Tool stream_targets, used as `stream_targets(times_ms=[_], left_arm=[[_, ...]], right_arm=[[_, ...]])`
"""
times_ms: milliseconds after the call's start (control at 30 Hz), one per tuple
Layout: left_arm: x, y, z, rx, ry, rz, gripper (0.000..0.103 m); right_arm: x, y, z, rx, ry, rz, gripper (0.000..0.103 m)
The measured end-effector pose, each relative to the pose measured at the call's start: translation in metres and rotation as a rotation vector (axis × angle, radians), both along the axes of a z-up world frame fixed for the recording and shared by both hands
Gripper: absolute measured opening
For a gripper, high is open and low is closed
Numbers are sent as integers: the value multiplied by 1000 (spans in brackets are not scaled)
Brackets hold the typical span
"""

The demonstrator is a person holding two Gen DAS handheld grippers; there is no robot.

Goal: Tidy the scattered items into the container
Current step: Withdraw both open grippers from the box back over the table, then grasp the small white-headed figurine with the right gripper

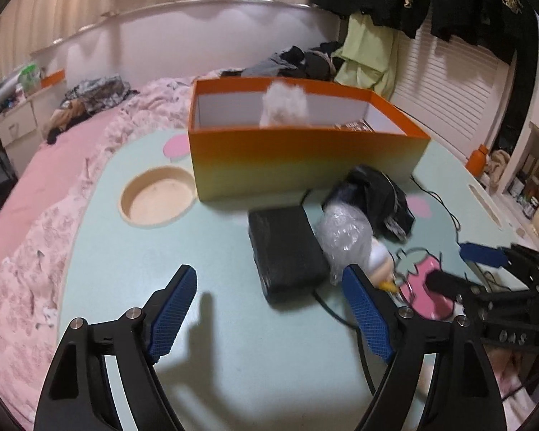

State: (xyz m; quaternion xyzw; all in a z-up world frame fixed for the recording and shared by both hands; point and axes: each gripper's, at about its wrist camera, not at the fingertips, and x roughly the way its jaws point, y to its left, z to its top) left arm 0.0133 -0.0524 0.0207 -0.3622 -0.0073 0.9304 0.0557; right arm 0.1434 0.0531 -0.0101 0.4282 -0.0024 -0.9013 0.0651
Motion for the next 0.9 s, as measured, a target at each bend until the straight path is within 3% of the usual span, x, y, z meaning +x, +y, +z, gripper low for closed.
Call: stream_targets(times_ms=[100, 200, 233, 433, 600, 700, 900], left_arm=[[-12, 3, 0, -18, -30, -7, 49], [-22, 5, -6, -38, -63, -23, 45], [-24, 5, -8, -41, -71, -28, 38], [-11, -5, 2, -9, -43, -53, 38], [9, -27, 25, -6, 11, -36, 38], [12, -33, 32, -31, 36, -21, 38], [8, -33, 25, 5, 9, -44, 38]], right_arm=[[0, 0, 0, 0, 0, 0, 76], [0, 0, 0, -1, 1, 0, 76], [0, 0, 0, -1, 1, 0, 76], [5, 3, 4, -53, 24, 6, 76], [17, -31, 22, -20, 118, 190, 76], [6, -57, 18, 17, 80, 292, 76], [-20, -78, 13, 45, 25, 320, 76]])
